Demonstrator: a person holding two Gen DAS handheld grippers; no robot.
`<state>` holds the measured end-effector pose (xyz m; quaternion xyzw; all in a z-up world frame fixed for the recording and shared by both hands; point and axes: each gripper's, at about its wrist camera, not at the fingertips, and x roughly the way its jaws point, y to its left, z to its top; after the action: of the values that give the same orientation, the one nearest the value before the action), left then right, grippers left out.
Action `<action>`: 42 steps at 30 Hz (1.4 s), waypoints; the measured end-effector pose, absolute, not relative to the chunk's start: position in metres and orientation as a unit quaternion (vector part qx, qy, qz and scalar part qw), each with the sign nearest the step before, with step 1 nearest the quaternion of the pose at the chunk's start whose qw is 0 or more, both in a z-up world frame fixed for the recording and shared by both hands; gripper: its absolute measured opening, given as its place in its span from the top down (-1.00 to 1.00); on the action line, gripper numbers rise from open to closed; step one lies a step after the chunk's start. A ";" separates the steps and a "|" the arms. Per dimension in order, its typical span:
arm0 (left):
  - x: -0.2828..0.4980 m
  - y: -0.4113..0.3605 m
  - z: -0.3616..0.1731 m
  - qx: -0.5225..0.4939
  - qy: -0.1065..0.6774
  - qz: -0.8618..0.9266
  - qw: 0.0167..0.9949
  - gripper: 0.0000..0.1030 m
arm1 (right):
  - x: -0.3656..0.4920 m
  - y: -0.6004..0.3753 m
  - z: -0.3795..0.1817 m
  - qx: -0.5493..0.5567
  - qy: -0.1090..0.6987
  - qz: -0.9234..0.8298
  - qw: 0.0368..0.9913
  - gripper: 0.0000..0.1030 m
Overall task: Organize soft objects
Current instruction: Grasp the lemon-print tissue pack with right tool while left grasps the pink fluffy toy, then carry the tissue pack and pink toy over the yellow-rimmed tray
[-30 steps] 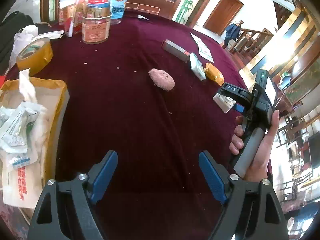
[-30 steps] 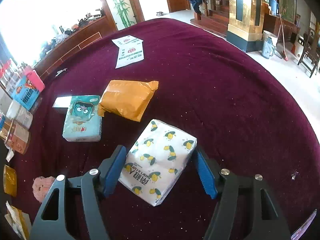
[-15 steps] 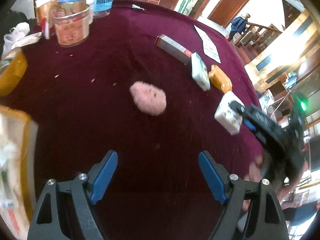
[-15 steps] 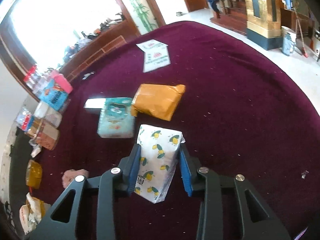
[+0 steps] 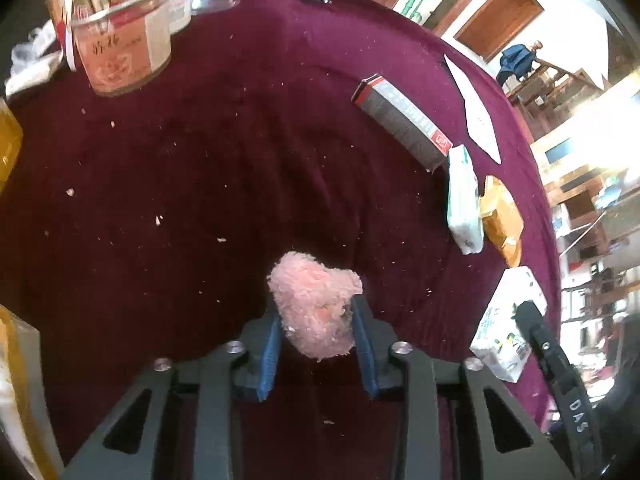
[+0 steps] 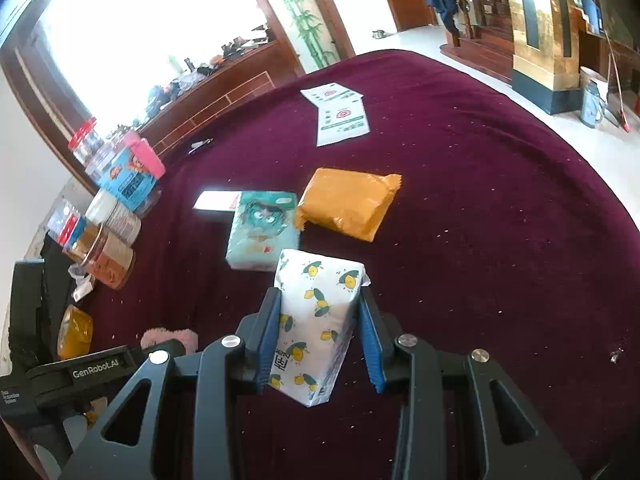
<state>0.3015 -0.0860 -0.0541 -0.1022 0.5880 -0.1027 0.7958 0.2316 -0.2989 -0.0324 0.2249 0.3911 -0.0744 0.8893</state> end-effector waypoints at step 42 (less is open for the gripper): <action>0.035 0.171 0.070 -0.227 0.439 -0.093 0.864 0.53 | 0.067 -0.075 0.016 0.138 0.390 0.287 0.864 0.28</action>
<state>0.0349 0.1710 0.0700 -0.2269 0.4390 -0.0928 0.8644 0.0669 -0.0751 0.0157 0.1383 0.3896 0.2868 0.8642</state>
